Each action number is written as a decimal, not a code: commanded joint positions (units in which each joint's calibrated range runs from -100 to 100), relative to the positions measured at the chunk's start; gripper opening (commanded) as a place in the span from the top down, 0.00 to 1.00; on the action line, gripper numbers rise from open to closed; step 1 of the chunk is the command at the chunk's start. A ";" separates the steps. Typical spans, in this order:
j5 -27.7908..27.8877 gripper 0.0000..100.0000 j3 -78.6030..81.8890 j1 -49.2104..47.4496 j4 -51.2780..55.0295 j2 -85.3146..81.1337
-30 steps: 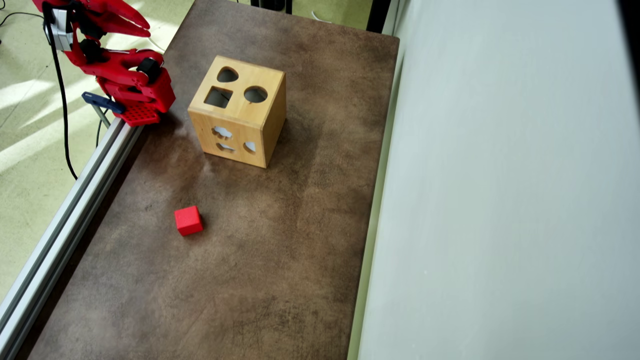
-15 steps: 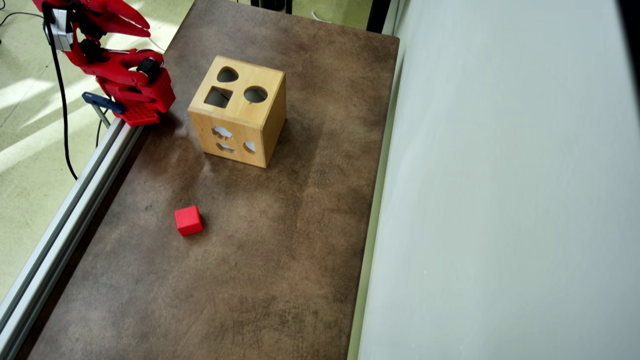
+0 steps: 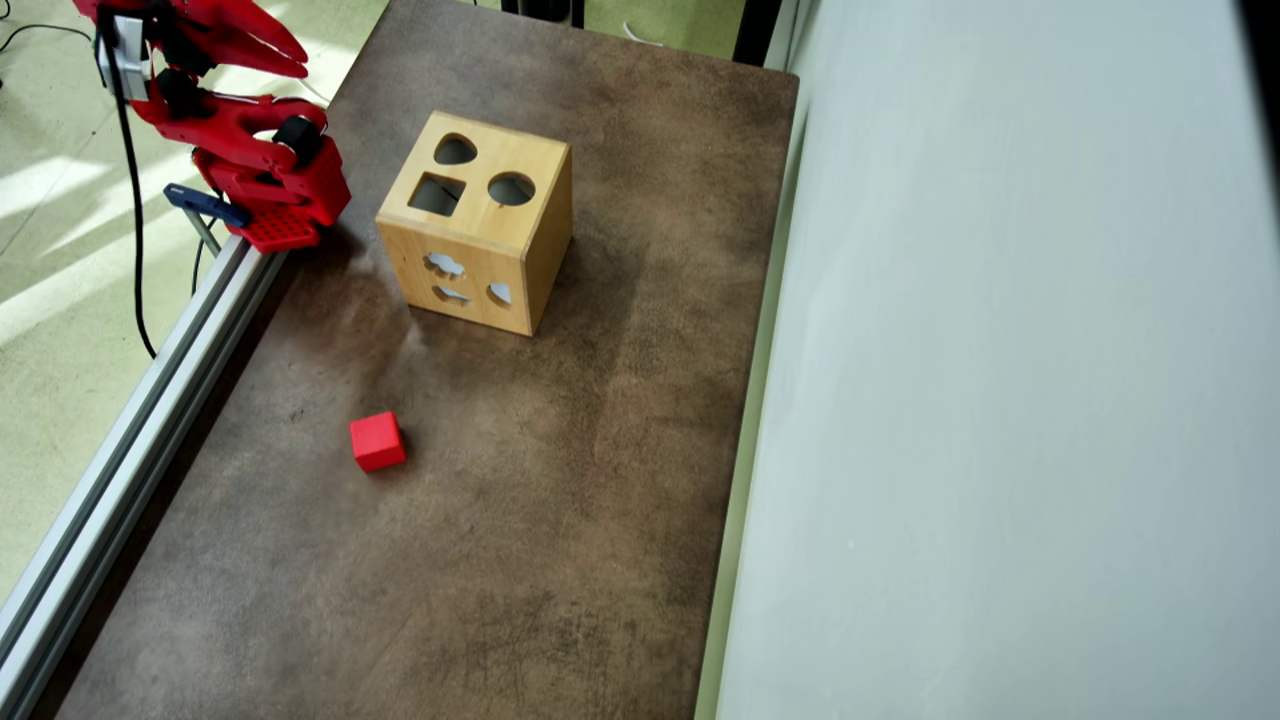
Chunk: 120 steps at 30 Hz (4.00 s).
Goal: Pick and place the red cube on the square hole
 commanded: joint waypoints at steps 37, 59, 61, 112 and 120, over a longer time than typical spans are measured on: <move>0.44 0.93 -19.64 35.58 -6.18 61.46; 0.49 0.93 -19.99 36.77 -12.70 72.58; 0.49 0.93 -19.99 36.70 -13.42 72.67; -0.15 0.92 -19.19 35.96 -19.94 73.69; -0.15 0.77 -19.19 35.96 -17.20 73.60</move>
